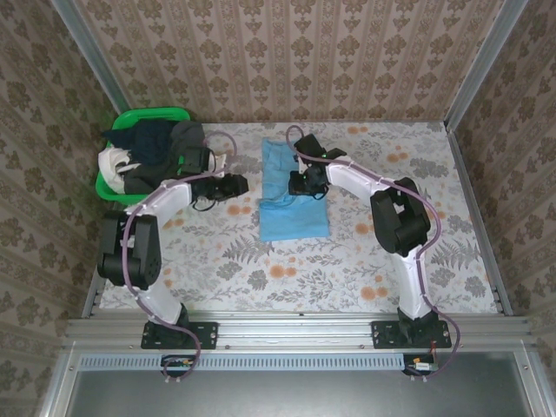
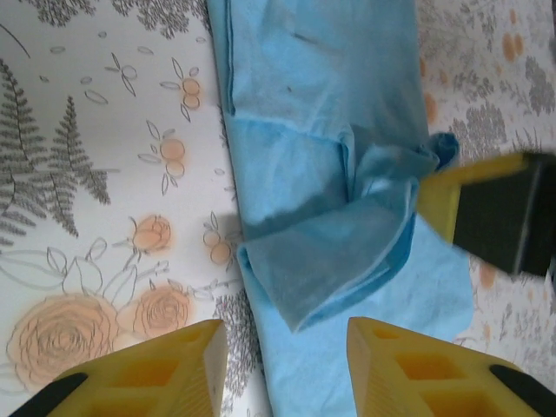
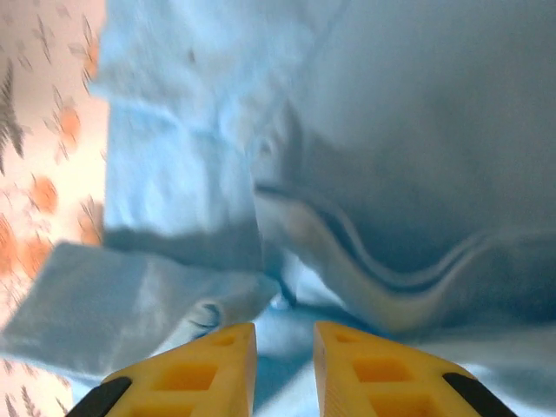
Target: Fold and stack the t-shirts
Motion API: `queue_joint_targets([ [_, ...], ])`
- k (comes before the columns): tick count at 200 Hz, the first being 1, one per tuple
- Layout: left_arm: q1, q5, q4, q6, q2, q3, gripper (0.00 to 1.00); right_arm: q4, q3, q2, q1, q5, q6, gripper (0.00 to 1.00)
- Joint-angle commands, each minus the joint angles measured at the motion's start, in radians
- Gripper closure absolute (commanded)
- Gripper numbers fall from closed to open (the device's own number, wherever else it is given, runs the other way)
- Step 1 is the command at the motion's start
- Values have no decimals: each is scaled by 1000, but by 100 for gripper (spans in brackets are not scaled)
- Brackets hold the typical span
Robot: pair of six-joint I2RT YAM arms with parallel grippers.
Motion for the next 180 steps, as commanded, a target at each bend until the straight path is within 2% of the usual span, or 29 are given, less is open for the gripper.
queue_joint_targets([
  [1, -6, -13, 29, 58, -58, -62, 56, -76, 96, 64, -31, 26, -31, 74],
  [36, -83, -25, 10, 152, -48, -86, 52, -154, 233, 83, -46, 58, -56, 74],
  [52, -124, 3, 3, 207, 1, -65, 60, -154, 203, 17, -46, 66, -63, 74],
  [57, -129, 10, 1, 215, 17, -53, 63, -148, 177, -13, -46, 69, -64, 74],
  [83, -131, 101, 4, 205, 142, 34, 63, -53, -57, -190, -42, 68, -46, 72],
  [111, -135, 94, -49, 223, 260, 182, 64, 61, -313, -307, -28, 19, -6, 72],
  [138, -130, 81, -90, 226, 332, 294, 69, 136, -400, -292, 6, -23, 10, 72],
  [180, -116, 81, -94, 188, 411, 417, 69, 116, -290, -162, 18, -15, 9, 73],
])
